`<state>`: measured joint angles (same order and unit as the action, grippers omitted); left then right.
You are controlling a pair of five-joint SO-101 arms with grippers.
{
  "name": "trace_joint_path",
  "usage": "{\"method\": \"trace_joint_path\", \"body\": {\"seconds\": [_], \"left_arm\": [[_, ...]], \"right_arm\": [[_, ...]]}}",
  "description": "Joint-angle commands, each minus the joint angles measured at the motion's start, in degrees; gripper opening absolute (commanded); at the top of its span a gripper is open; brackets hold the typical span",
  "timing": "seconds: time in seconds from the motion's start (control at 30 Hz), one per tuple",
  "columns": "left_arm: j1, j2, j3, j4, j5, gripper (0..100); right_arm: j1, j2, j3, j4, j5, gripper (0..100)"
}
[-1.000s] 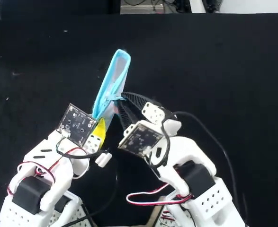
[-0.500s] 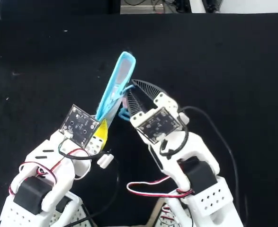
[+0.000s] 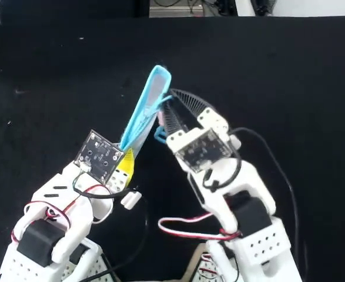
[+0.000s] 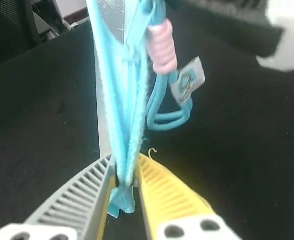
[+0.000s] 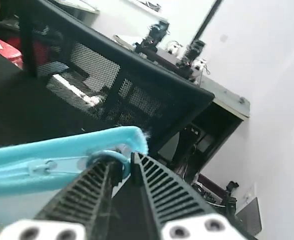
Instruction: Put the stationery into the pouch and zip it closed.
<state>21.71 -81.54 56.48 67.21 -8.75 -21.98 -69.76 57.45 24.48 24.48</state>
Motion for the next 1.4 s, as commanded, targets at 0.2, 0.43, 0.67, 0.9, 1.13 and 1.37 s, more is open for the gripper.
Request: {"method": "trace_joint_path", "body": {"seconds": [0.2, 0.43, 0.67, 0.9, 1.13, 1.37], "left_arm": [[0.0, 0.4, 0.8, 2.2, -0.1, 3], [0.0, 0.4, 0.8, 2.2, 0.3, 3], [0.1, 0.4, 0.8, 2.2, 1.1, 3], [0.1, 0.4, 0.8, 2.2, 1.1, 3], [0.2, 0.4, 0.8, 2.2, 1.1, 3], [0.0, 0.4, 0.8, 2.2, 1.1, 3]], "right_arm": [[3.7, 14.2, -17.3, 2.5, -0.4, 1.1], [8.1, 21.2, -23.8, 2.9, -0.3, 1.1], [12.0, 27.9, -28.9, 2.9, -0.1, 1.1], [14.2, 31.1, -33.0, 3.2, -0.4, 1.1], [14.9, 34.1, -35.2, 3.2, -0.2, 1.1], [14.9, 34.6, -35.0, 3.2, -0.4, 1.1]]}}
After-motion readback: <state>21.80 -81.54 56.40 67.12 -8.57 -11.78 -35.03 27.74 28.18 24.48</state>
